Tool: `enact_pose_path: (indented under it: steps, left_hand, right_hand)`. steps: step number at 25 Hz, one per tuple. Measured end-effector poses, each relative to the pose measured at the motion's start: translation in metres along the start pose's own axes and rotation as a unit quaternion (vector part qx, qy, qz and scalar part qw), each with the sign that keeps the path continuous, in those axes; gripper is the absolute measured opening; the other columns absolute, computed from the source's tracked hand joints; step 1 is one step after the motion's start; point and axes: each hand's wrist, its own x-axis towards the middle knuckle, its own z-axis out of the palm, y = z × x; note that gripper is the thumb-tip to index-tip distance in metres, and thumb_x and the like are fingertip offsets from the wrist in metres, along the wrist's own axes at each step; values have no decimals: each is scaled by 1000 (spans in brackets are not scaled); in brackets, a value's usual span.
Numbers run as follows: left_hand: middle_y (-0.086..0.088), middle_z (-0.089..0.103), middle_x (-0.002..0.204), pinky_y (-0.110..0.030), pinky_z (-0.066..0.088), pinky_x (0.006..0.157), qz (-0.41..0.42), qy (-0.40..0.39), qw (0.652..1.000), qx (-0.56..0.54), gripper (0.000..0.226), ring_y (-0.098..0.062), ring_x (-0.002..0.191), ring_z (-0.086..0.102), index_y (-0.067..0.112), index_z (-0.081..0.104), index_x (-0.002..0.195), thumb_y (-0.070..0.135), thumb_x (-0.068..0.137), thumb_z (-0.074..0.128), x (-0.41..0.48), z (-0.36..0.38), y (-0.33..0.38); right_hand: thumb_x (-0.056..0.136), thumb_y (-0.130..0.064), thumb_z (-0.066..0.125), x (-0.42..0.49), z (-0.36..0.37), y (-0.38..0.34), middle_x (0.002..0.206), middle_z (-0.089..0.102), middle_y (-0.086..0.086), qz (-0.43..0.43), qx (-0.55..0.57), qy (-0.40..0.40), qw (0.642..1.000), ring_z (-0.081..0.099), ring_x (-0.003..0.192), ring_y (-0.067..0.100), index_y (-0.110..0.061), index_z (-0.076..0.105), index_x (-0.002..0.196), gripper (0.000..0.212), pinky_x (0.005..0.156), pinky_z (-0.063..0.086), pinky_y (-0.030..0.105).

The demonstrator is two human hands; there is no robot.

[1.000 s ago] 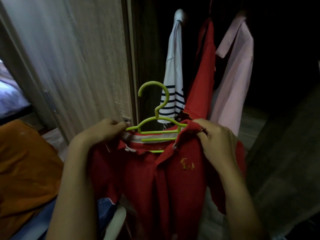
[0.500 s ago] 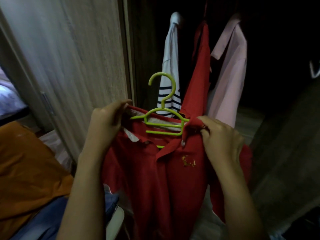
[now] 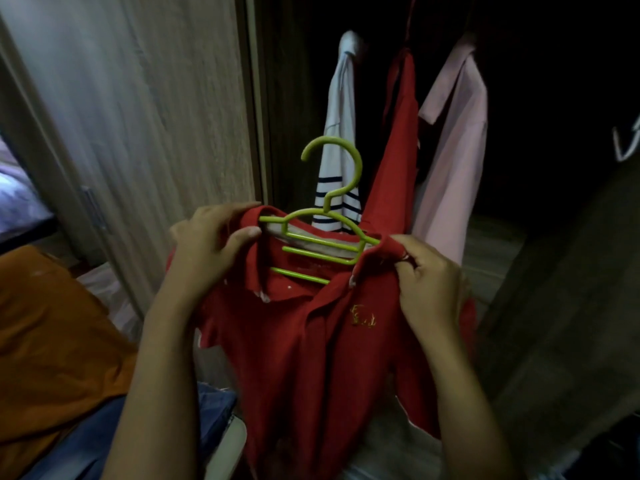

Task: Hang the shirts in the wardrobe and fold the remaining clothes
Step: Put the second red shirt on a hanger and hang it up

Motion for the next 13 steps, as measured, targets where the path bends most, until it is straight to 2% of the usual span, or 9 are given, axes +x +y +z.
enact_pose_path:
  steps: [2,3,5,7,8,9,11,12,13]
  left_hand:
    - [-7,69,90,-24,20,78,6,18,1000,19,56,-26,92,61,14,68,100,56,74,40,2,3,-1]
    - [-6,69,82,-26,26,78,8,32,999,-2,54,-25,84,64,12,68,94,54,74,43,2,4,-2]
    - [-5,69,80,-30,41,75,-15,55,996,-69,49,-22,77,65,9,69,91,49,75,48,0,8,-2]
    - [-6,71,82,-30,47,70,-34,69,993,-92,44,-21,77,65,10,70,90,46,74,51,-5,15,-2]
    - [-6,71,81,-33,49,69,-36,75,992,-90,42,-21,75,65,10,70,89,45,74,52,-8,19,-2]
    - [-5,70,78,-35,50,67,-34,79,992,-88,40,-22,73,64,11,70,87,44,73,54,-11,22,-1]
    - [-2,67,74,-37,50,65,-27,86,992,-87,37,-21,69,62,11,69,84,44,72,56,-12,26,-2]
    - [0,65,72,-36,49,64,-27,87,992,-90,36,-20,67,61,12,69,83,44,72,57,-12,26,-4]
    - [4,64,71,-35,48,64,-31,86,991,-97,34,-18,65,59,14,68,81,45,71,57,-10,27,-7]
  right_hand:
    - [78,-24,58,1,2,7,87,74,-6,7,0,-55,998,68,84,22,-34,70,97,25,71,54,37]
    - [77,-39,56,5,1,12,89,74,-7,14,4,-100,995,68,88,21,-38,68,99,25,75,54,39]
    - [79,-63,47,14,-2,15,99,73,-10,50,60,-214,974,66,100,16,-40,68,96,35,89,51,37]
    - [86,-72,29,19,-3,4,105,71,-5,130,143,-273,943,63,106,16,-31,71,95,60,97,46,36]
    - [87,-68,30,21,-1,1,103,72,1,160,149,-274,937,64,103,18,-24,73,93,62,96,45,37]
    - [90,-60,40,20,2,0,98,73,4,175,145,-269,936,65,99,20,-20,73,89,52,93,47,38]
    - [87,-31,65,17,9,-3,93,73,2,179,160,-229,943,66,95,17,-22,72,86,12,91,51,37]
    - [83,-19,69,16,10,-4,94,73,2,191,192,-204,941,67,94,16,-23,72,89,7,91,52,36]
    - [81,-11,70,15,11,-6,94,73,2,205,229,-170,936,67,92,13,-23,72,91,15,90,53,33]
